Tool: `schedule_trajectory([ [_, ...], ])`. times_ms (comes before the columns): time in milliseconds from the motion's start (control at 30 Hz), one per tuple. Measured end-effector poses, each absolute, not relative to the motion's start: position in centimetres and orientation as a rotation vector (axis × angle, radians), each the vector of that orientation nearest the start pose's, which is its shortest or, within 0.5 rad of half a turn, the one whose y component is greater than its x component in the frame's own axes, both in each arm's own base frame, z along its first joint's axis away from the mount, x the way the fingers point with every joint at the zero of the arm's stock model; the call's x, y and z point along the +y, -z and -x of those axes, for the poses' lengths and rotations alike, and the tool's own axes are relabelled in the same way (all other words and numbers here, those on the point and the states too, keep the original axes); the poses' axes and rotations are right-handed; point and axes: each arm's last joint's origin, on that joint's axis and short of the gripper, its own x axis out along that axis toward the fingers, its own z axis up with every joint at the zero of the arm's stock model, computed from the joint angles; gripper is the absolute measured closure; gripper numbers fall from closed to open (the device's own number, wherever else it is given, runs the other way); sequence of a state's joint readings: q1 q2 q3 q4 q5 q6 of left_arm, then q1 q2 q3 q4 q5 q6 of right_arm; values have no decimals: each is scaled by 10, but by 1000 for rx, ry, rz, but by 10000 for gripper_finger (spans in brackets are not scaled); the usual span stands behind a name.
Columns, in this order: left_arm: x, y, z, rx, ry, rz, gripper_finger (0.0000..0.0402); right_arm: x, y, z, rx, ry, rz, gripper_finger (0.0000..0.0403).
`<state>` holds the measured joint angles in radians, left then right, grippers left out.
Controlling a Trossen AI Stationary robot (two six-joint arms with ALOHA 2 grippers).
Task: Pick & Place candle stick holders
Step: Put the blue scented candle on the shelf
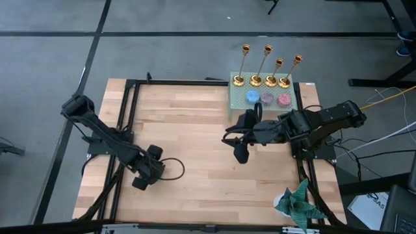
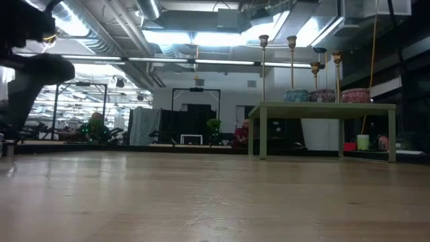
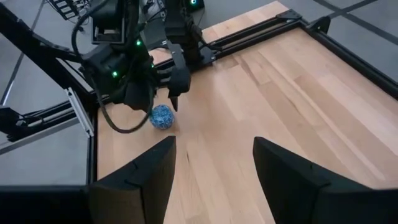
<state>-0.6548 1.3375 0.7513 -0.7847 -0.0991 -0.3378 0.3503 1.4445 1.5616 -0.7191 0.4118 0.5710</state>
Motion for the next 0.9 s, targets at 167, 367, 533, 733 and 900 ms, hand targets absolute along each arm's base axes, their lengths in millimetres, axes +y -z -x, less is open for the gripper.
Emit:
schedule_trajectory([
  [167,-134,-165,-178,1387,245,-230,61,92,-399,-286,534,218,-322,185],
  [367,-137,-160,-180,1416,246,-206,61,92,-398,-285,542,221,-282,185],
  [533,-138,-161,-182,1390,252,-197,61,91,-398,-285,539,231,-275,185],
  [733,-137,-161,-183,1361,216,-226,61,91,-398,-285,539,231,-275,185],
  [900,-140,-162,-187,1314,237,-226,61,91,-398,-285,539,231,-275,185],
])
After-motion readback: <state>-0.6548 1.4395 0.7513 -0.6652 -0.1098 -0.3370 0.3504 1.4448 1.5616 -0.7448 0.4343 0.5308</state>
